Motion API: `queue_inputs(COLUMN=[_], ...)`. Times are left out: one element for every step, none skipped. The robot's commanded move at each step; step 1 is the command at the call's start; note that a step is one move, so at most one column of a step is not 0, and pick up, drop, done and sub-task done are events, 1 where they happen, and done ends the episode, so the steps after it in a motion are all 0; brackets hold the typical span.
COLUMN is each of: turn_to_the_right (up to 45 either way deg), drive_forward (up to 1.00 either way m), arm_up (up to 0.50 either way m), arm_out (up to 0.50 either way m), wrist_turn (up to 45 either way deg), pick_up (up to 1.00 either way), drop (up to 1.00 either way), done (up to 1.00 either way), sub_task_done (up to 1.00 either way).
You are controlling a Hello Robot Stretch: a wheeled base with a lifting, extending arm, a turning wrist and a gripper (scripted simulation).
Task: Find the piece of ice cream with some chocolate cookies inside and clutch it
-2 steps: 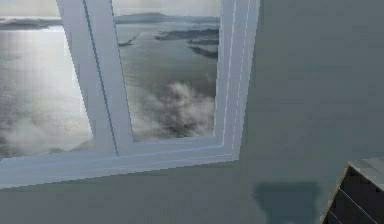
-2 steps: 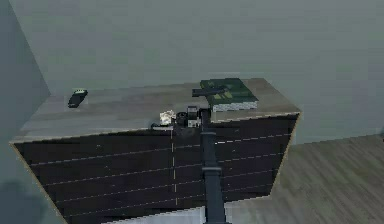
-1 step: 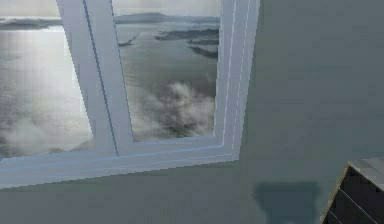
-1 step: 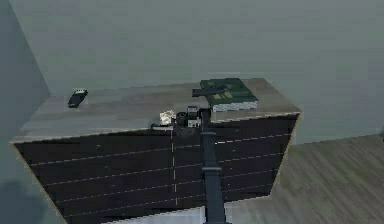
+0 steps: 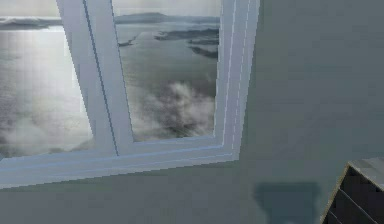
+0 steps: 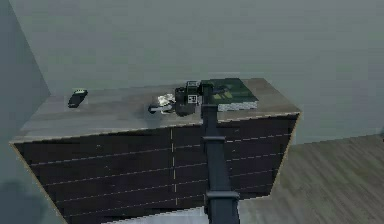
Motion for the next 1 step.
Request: queue_inputs(turn_to_the_right=[0.0], drive_forward=[0.0], arm_up=[0.0], arm_out=[0.0], wrist_turn=[0.0], pick_up=[0.0], drop=[0.0], done=[1.0], sub_task_done=[0.0])
